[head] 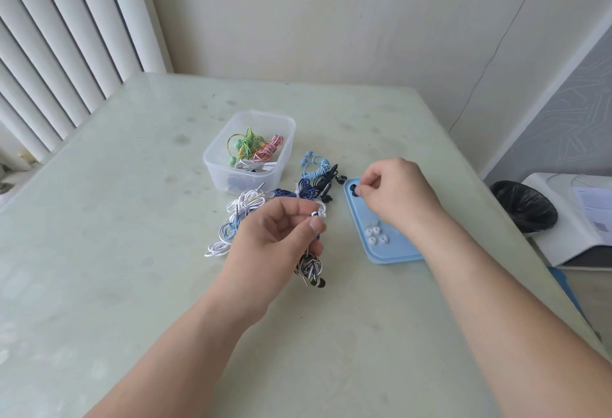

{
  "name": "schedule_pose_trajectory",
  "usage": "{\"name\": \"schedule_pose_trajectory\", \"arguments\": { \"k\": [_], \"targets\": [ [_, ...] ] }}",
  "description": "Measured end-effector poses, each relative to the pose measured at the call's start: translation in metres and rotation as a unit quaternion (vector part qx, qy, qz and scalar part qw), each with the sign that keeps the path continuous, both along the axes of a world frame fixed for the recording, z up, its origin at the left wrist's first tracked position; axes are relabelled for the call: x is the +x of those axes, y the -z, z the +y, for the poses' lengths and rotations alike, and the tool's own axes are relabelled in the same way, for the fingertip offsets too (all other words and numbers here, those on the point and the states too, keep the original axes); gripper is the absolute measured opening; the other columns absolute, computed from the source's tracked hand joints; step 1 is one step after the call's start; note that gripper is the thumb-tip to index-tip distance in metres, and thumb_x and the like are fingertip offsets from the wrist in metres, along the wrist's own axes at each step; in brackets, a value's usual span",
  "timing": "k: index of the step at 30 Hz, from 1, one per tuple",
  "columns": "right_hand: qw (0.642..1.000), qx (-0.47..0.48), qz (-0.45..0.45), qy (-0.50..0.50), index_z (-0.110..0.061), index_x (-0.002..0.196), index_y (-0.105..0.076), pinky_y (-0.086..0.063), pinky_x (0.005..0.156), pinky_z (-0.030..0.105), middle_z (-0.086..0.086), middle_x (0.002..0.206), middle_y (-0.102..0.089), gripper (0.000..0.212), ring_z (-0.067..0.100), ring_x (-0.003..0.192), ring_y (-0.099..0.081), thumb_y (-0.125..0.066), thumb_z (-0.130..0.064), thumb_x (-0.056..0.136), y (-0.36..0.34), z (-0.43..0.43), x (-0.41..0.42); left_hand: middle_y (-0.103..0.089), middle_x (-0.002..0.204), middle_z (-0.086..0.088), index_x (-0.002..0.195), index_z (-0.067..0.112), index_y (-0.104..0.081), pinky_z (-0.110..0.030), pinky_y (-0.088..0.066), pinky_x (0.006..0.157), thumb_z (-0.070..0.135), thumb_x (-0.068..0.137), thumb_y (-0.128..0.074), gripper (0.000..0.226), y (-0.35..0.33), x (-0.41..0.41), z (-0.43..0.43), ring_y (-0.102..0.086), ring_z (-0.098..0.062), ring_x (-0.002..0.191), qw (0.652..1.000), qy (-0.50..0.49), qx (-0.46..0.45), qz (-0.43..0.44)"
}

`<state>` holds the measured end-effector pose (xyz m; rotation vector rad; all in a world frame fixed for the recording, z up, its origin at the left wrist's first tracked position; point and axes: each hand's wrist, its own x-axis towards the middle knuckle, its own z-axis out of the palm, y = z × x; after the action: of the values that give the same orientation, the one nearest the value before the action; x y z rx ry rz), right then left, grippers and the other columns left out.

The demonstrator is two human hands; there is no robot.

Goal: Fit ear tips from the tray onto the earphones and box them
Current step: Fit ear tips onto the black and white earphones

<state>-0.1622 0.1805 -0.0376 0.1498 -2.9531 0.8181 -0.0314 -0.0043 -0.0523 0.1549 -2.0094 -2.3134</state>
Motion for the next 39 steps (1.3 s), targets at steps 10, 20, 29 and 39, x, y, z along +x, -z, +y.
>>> {"name": "schedule_pose_trajectory", "arguments": {
  "k": [10,20,29,39],
  "targets": [
    [0.997,0.08,0.002,-0.007,-0.016,0.075,-0.069,-0.056,0.064,0.031,0.003,0.077,-0.067,0.014,0.029,0.07,-0.065,-0.062,-0.018,0.087,0.011,-0.011,-0.011,-0.073,0.086,-0.01,0.103,0.012,-0.072,-0.037,-0.055,0.073,0.006,0.097,-0.069,0.009,0.002,-0.002,-0.002,-0.069,-0.025,0.073,1.0,-0.005,0.018,-0.001],
    [0.826,-0.522,-0.209,-0.045,0.002,0.097,-0.072,-0.052,0.052,0.026,0.018,0.086,-0.076,0.009,0.021,0.066,-0.07,-0.073,0.001,0.088,-0.021,-0.02,0.066,-0.08,0.092,-0.012,0.106,0.006,-0.073,-0.028,-0.061,0.078,0.0,0.095,-0.069,0.014,-0.001,-0.001,-0.001,-0.078,-0.024,0.082,0.996,-0.025,0.088,-0.005],
    [0.757,-0.607,-0.239,-0.052,0.0,0.101,-0.07,-0.046,0.049,0.024,0.014,0.081,-0.075,0.028,0.016,0.061,-0.064,-0.073,-0.005,0.073,-0.002,-0.02,0.086,-0.08,0.097,-0.01,0.104,0.006,-0.075,-0.034,-0.062,0.084,0.002,0.093,-0.073,0.012,0.005,-0.001,0.001,-0.079,-0.028,0.087,1.0,-0.017,0.024,0.001],
    [0.764,-0.604,-0.219,-0.06,-0.001,0.092,-0.073,-0.047,0.049,0.025,0.019,0.079,-0.069,0.018,0.018,0.06,-0.062,-0.074,-0.005,0.074,0.004,-0.02,0.086,-0.08,0.093,-0.01,0.103,0.007,-0.075,-0.034,-0.063,0.084,0.001,0.091,-0.073,0.013,0.005,0.0,0.002,-0.079,-0.027,0.086,1.0,-0.016,0.012,0.005]
  ]
}}
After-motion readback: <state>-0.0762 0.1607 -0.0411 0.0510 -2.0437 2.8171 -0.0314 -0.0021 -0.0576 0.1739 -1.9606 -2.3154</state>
